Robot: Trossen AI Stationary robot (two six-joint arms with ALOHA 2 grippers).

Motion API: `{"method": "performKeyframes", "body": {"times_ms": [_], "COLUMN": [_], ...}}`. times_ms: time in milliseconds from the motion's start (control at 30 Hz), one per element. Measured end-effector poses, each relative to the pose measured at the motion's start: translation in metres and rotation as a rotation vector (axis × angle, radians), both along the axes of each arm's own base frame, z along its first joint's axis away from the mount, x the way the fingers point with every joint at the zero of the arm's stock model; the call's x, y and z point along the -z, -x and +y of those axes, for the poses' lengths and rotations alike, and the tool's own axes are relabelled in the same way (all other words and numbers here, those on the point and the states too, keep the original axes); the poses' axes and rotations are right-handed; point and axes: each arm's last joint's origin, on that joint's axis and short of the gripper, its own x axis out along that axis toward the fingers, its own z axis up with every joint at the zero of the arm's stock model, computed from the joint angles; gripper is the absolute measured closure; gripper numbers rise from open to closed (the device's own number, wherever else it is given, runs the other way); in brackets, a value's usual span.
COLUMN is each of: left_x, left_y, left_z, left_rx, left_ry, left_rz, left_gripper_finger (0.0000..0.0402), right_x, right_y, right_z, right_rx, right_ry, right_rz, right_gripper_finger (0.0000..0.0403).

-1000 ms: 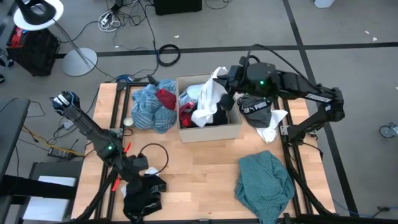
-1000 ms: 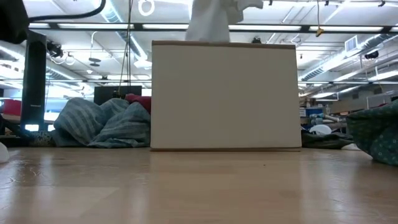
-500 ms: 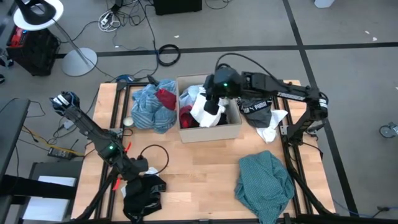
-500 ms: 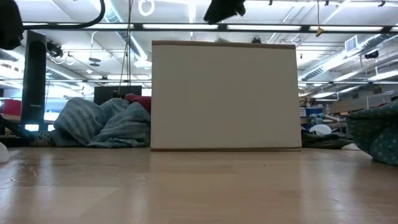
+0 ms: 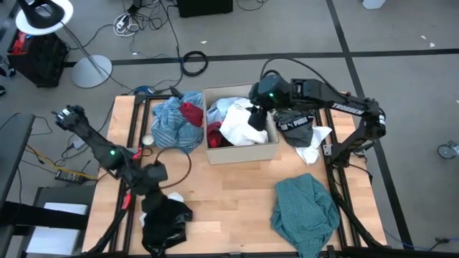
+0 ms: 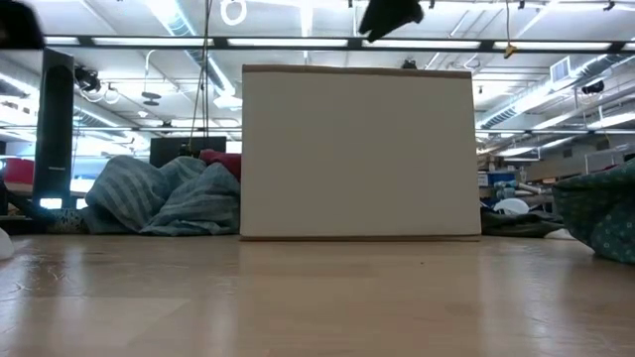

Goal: Sort clothes
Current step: Put the black boxer into the bin

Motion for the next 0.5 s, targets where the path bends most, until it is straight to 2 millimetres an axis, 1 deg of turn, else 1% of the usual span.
{"method": "performKeyframes", "body": {"times_ms": [133,200,300,400,500], "left_x": [-0.025,-0.038,-0.054,-0.07,-0.084], "left_y": [0.0,0.0,-0.001,-0.001,-0.001], "left_z": [0.009,0.013,0.021,0.03,0.039], "left_rx": [-0.019,-0.021,-0.034,-0.05,-0.064], "left_ry": [-0.07,-0.091,-0.134,-0.178,-0.212], "left_rz": [-0.066,-0.096,-0.147,-0.189,-0.22], "left_gripper_finger": [0.0401,0.0401,0.0401,0.0401,0.0401], "right_x": [-0.003,-0.006,-0.005,0.005,0.025], "right_y": [0.015,0.023,0.037,0.056,0.076], "right_z": [0.015,0.024,0.039,0.053,0.067], "right_rx": [-0.019,-0.039,-0.054,-0.026,0.003], "right_ry": [-0.029,-0.036,-0.042,-0.046,-0.07], "right_rz": [0.052,0.047,0.034,0.03,0.014], "right_gripper_finger": [0.0209,0.021,0.0213,0.0216,0.0217]}}
